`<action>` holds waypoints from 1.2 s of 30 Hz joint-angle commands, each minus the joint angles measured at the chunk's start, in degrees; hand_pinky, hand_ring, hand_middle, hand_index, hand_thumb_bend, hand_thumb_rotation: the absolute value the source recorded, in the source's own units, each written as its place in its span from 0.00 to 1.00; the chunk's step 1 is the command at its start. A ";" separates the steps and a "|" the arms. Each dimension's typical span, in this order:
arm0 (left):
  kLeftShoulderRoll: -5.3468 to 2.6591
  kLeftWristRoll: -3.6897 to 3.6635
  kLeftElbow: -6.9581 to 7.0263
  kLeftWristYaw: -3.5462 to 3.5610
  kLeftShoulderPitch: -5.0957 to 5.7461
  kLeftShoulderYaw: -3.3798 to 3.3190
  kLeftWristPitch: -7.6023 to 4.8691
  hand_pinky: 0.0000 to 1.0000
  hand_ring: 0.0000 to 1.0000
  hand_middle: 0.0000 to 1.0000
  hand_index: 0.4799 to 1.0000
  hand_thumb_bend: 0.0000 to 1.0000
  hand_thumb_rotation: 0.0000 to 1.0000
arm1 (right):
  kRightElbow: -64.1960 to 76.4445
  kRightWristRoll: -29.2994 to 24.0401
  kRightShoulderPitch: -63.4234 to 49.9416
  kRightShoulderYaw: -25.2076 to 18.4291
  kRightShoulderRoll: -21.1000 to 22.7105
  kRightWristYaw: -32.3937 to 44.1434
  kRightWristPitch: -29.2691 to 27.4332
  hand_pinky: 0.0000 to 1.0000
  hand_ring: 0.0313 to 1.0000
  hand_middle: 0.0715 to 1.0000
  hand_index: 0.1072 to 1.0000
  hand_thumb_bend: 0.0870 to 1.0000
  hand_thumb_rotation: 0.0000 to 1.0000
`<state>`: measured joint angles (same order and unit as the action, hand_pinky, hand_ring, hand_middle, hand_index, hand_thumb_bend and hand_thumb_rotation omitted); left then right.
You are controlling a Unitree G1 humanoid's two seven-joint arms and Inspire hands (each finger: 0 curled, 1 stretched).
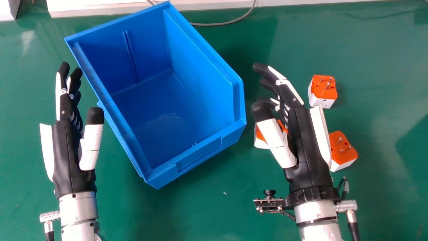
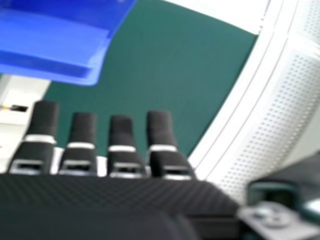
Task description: Pick all objects and put in blue box
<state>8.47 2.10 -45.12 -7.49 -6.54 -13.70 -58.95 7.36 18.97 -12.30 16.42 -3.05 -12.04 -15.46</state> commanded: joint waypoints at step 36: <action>-2.01 -0.04 0.53 0.07 -0.72 1.76 0.16 0.98 0.96 0.94 0.92 0.93 0.92 | 41.86 44.66 8.50 -18.43 20.07 37.23 25.21 0.75 0.90 0.91 0.88 0.83 0.52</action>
<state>6.93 1.88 -45.49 -7.78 -6.73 -12.61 -58.61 48.10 62.12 -6.28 -1.06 15.98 23.50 9.33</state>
